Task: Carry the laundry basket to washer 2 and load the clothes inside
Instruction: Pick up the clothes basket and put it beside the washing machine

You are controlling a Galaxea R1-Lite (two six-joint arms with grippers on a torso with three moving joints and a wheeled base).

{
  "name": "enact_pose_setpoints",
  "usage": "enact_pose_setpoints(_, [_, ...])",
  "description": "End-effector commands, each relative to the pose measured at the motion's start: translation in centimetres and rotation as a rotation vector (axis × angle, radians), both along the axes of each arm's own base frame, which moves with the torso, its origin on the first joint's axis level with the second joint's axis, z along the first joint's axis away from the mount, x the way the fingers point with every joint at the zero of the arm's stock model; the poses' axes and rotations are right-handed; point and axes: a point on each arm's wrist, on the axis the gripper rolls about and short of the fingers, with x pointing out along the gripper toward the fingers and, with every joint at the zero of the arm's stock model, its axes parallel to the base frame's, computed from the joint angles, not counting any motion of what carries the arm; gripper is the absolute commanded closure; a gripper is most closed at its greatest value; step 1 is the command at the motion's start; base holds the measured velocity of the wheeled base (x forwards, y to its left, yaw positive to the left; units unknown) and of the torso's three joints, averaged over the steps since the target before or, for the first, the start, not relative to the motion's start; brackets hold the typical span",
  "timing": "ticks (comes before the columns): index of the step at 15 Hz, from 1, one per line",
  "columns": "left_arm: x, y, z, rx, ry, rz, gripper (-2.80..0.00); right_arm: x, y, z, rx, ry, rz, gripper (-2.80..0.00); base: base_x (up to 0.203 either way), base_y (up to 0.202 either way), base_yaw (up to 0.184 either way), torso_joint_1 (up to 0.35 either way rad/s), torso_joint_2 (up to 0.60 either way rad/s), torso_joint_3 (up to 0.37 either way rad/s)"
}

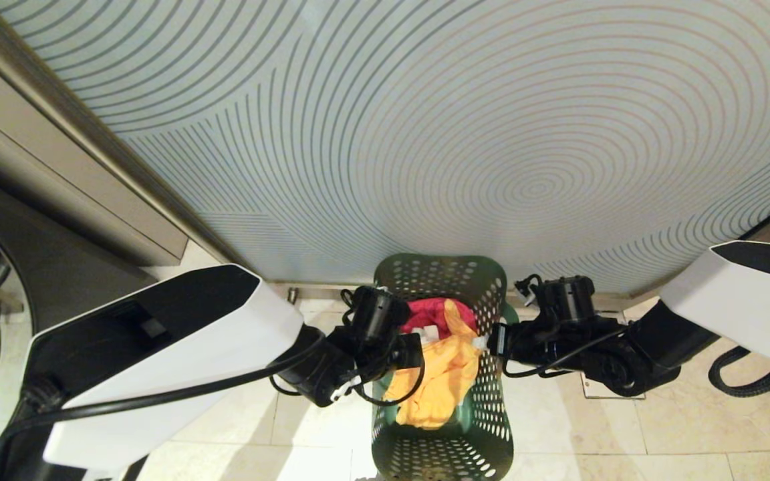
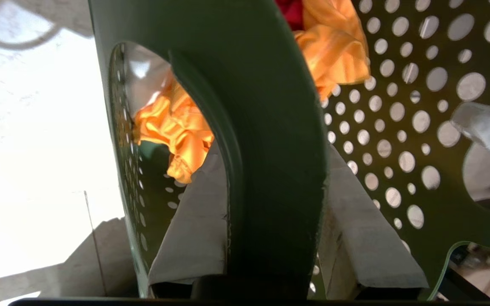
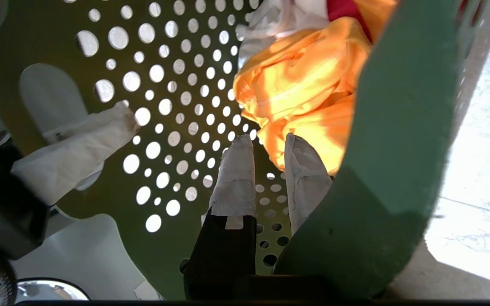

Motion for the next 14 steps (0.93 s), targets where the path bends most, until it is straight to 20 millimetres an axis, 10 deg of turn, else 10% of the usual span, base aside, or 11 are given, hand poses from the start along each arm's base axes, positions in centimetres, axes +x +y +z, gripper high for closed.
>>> enact_pose_setpoints(1, [-0.1,0.0,0.7,-0.014,-0.013,0.0,0.0,-0.1,0.0,0.3,0.006,-0.007,0.0,0.0,0.0,0.0,0.0,0.0,0.0,0.0])
enact_pose_setpoints(7, [-1.9,1.3,4.3,-0.006,-0.047,-0.029,0.0,-2.9,0.6,6.1,0.032,-0.084,0.036,0.0,0.0,0.0,0.0,0.0,0.0,0.0])
enact_pose_setpoints(14, [-3.4,1.8,5.1,0.005,-0.045,-0.051,0.0,-4.8,0.6,7.2,0.031,-0.082,0.055,0.0,0.0,0.0,0.0,0.0,0.0,0.0])
